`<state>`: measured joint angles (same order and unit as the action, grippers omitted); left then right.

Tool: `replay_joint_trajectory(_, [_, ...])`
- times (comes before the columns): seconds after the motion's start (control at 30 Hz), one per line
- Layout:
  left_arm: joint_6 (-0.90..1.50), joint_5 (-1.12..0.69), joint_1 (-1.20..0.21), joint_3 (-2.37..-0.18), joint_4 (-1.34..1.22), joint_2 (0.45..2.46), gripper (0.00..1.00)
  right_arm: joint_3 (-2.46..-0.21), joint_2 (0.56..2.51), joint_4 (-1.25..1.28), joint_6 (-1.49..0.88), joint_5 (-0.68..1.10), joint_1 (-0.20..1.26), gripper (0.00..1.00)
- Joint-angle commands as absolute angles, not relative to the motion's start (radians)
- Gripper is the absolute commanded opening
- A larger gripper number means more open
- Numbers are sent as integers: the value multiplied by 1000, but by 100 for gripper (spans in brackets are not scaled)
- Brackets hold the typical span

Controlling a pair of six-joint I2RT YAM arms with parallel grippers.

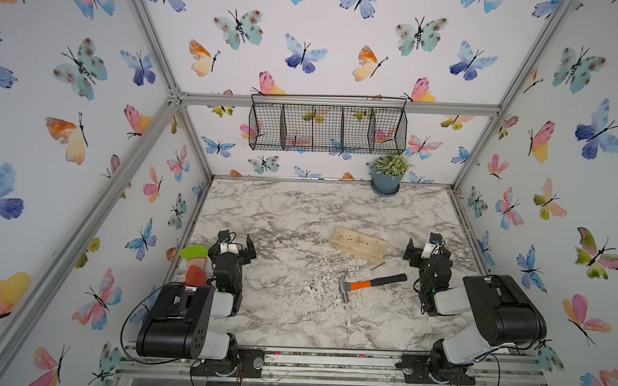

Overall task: Use a claw hammer to pull out a nail
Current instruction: Reset both arms

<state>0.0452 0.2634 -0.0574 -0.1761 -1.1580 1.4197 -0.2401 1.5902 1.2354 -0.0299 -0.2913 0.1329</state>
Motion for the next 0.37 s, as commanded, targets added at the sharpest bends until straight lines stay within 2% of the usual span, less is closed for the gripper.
replay_joint_trajectory(0.0, [24,221,-65,-185,-1163,1431,98,-239,1584,1244,-22,-293,134,98])
replay_joint_trajectory(0.33, [26,218,-63,-203,-1113,1423,98,-239,1585,1246,-23,-291,133,98])
